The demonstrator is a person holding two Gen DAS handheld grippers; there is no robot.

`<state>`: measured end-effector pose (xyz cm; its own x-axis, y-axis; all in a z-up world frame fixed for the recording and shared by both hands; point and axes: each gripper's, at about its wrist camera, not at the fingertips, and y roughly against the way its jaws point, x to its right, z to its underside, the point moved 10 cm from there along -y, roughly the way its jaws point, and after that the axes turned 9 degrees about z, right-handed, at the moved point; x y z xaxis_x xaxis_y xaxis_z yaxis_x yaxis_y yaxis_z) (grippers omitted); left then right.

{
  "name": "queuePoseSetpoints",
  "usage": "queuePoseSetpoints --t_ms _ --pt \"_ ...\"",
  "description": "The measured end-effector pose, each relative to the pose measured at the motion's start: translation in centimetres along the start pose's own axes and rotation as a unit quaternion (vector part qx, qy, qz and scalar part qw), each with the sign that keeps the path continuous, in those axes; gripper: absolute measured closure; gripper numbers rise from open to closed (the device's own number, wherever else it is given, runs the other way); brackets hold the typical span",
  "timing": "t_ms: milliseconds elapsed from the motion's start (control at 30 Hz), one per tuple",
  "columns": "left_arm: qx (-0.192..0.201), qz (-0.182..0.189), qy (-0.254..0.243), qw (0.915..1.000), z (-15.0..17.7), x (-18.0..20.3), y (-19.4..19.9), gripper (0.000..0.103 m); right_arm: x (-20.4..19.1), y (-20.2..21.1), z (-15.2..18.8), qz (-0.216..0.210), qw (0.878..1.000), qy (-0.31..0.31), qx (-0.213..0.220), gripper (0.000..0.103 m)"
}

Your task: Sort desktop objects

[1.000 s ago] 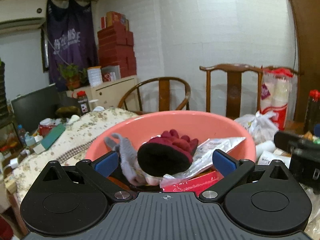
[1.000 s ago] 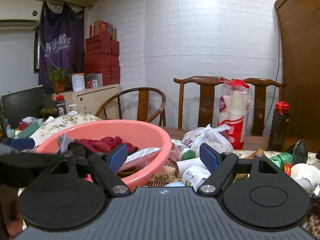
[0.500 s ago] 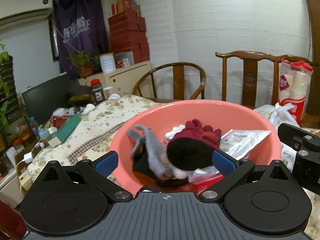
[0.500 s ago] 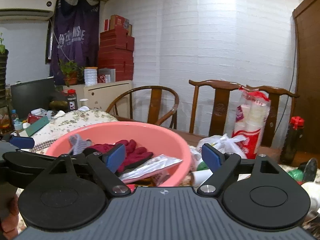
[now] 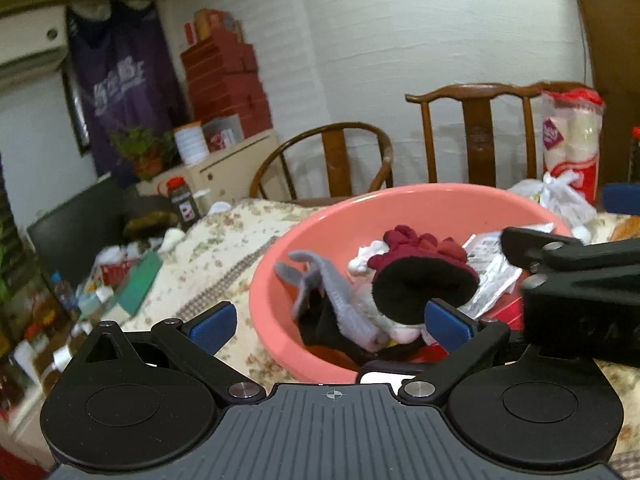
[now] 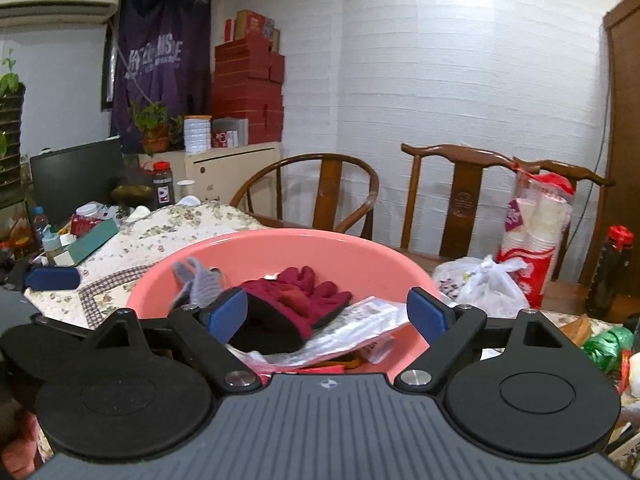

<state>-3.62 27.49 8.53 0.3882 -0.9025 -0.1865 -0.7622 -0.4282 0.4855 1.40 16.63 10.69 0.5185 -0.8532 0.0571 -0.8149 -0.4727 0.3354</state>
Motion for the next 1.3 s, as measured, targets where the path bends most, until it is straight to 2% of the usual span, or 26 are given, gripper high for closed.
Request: queuePoseSetpoints --t_ms 167,367,500,800,967,1300 --pt "-0.004 0.008 0.000 1.0000 0.7 -1.0 -1.3 0.000 -1.2 -0.4 0.3 0.015 1.000 0.010 0.001 0.014" --pt "-0.014 0.018 0.004 0.9997 1.6 -1.9 -2.6 0.000 -0.6 -1.4 0.7 0.044 0.999 -0.001 -0.008 0.014" --pt "-0.008 0.028 -0.011 0.9995 1.8 -1.7 -2.7 0.000 -0.5 -1.9 1.2 0.059 0.998 0.010 -0.015 0.014" --pt "-0.004 0.048 -0.033 0.9983 1.5 -1.4 -3.0 0.000 -1.0 -2.1 1.7 0.069 0.997 0.014 -0.022 0.014" --pt "-0.010 0.056 -0.019 0.9982 1.6 -1.7 -3.2 0.000 -1.4 -1.9 1.6 0.073 0.997 0.022 -0.020 0.014" --pt "-0.012 0.045 -0.003 0.9989 1.7 -2.3 -3.0 0.000 -1.5 -1.6 1.7 0.072 0.997 0.020 -0.021 0.014"
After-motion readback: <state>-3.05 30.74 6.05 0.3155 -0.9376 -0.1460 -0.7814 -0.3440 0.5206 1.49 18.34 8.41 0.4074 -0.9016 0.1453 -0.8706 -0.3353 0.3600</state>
